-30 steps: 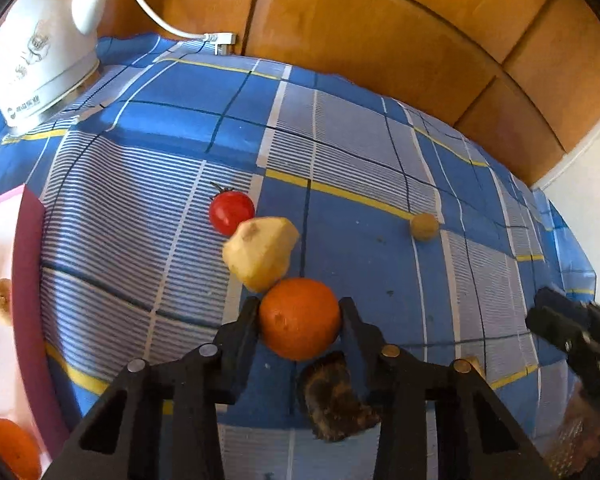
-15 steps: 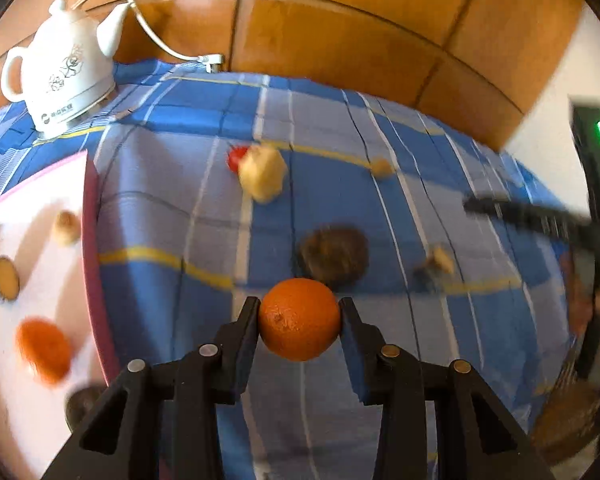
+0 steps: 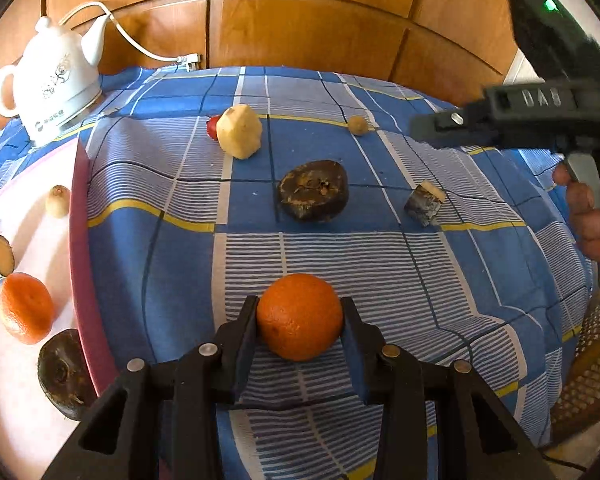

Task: Organize fruits
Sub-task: 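Hold the orange in the left gripper while right grasps the red cherry tomato, then carry the orange into the pink tray and open left while right holds the tomato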

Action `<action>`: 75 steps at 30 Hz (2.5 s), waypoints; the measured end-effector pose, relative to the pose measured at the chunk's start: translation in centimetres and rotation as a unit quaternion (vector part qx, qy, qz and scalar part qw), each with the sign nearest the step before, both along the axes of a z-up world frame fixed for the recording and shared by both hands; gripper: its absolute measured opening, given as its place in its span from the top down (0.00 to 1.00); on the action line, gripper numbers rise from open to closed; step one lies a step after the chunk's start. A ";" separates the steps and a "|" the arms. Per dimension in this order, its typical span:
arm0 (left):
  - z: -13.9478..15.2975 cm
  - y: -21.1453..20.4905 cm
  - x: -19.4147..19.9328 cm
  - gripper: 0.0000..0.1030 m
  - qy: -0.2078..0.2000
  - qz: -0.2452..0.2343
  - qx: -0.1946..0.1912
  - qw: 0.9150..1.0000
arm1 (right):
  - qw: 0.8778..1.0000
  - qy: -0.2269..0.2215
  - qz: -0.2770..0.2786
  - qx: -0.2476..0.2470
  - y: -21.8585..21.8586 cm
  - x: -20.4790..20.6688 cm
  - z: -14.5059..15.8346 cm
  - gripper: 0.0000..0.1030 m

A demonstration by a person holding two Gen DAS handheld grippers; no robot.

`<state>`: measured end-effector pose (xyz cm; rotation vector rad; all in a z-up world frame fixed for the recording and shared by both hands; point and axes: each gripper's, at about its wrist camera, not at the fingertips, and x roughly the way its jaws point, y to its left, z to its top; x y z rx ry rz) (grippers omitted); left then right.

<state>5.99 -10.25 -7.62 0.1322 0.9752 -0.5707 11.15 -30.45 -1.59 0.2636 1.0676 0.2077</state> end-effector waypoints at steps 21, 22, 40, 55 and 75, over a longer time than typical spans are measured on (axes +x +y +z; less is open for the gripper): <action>-0.3 1.0 0.0 0.61 -0.001 -0.008 -0.036 0.999 | 0.989 0.096 0.108 -0.023 12.3 15.9 -3.5 0.67; -0.3 1.1 0.1 0.61 -0.001 -0.007 -0.037 0.999 | 0.989 0.094 0.108 -0.042 12.4 16.1 -3.6 0.67; -0.3 0.9 -0.1 0.61 -0.004 -0.004 -0.030 1.000 | 0.996 0.034 0.080 -0.027 8.3 11.1 -0.3 0.76; 0.5 1.6 -0.4 0.62 0.011 0.010 -0.024 1.000 | 0.989 0.028 0.141 -0.030 6.1 -0.5 -0.3 0.76; 4.3 6.7 -2.7 0.62 -0.028 0.034 -0.024 0.999 | 0.978 0.055 0.188 -0.066 7.9 -2.9 -4.5 0.76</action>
